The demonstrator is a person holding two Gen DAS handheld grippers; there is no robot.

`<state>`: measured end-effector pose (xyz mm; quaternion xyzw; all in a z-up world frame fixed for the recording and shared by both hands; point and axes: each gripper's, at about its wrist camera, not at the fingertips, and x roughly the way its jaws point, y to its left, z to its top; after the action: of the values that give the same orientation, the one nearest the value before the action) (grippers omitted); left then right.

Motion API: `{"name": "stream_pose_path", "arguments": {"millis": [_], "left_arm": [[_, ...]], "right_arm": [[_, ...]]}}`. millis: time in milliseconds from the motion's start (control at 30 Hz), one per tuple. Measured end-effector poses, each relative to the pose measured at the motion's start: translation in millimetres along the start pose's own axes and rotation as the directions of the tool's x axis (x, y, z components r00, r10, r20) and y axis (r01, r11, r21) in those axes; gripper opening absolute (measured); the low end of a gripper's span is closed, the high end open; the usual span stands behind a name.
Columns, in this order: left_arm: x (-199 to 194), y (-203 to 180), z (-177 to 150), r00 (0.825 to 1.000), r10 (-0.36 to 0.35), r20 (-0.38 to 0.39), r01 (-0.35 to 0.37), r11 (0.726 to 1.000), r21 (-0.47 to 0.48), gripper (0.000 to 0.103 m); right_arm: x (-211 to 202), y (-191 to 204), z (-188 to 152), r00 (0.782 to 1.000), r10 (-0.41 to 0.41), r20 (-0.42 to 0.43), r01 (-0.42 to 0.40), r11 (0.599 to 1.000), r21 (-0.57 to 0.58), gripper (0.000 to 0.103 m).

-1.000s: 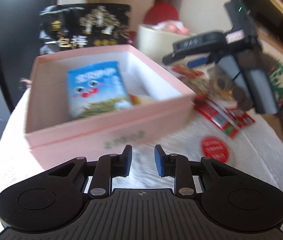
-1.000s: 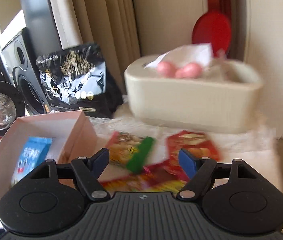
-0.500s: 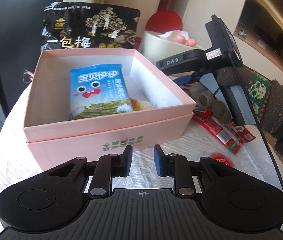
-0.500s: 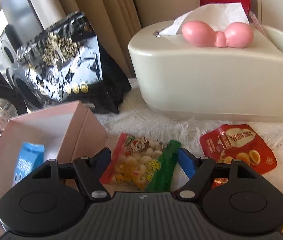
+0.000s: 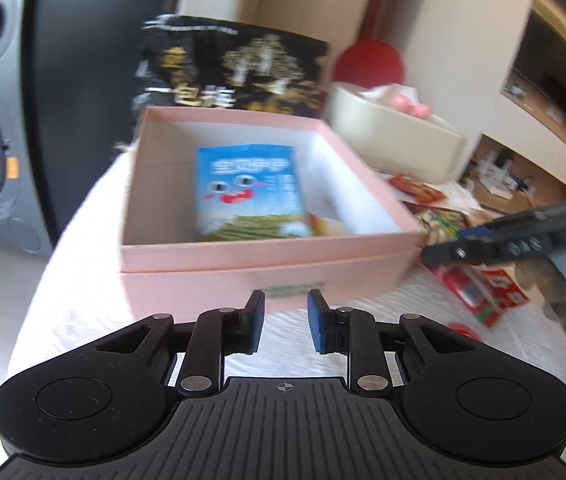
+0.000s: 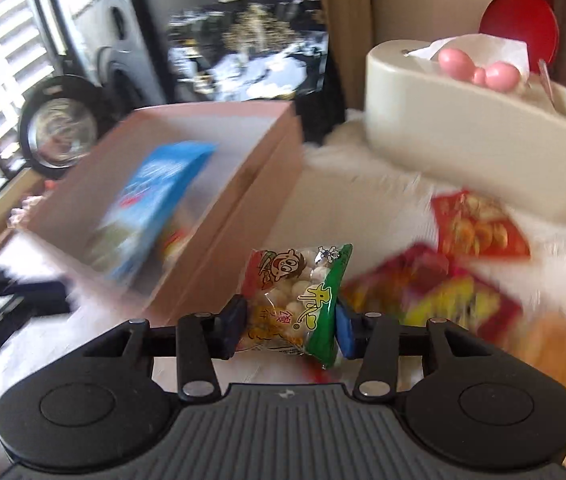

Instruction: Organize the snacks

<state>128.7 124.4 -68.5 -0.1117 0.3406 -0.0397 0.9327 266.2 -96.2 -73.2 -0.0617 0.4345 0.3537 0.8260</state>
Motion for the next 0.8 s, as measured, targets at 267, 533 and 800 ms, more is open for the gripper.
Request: {"name": "stream_pose_path", "arguments": {"millis": [267, 533, 800], "left_arm": [[3.5, -91.4, -22.8, 0.976, -0.200, -0.090, 0.215, 0.955, 0.206, 0.028], [9.3, -157.7, -63.2, 0.994, -0.063, -0.094, 0.100, 0.870, 0.483, 0.030], [13.1, -159.3, -56.9, 0.977, -0.124, -0.171, 0.189, 0.875, 0.446, 0.042]], "right_arm": [[-72.6, 16.7, -68.1, 0.992, -0.086, 0.090, 0.090, 0.995, -0.044, 0.045], [-81.2, 8.1, -119.0, 0.986, -0.146, 0.076, 0.141, 0.988, 0.064, 0.056], [-81.7, -0.8, -143.7, 0.978, -0.162, 0.133, 0.142, 0.979, 0.148, 0.070]]}}
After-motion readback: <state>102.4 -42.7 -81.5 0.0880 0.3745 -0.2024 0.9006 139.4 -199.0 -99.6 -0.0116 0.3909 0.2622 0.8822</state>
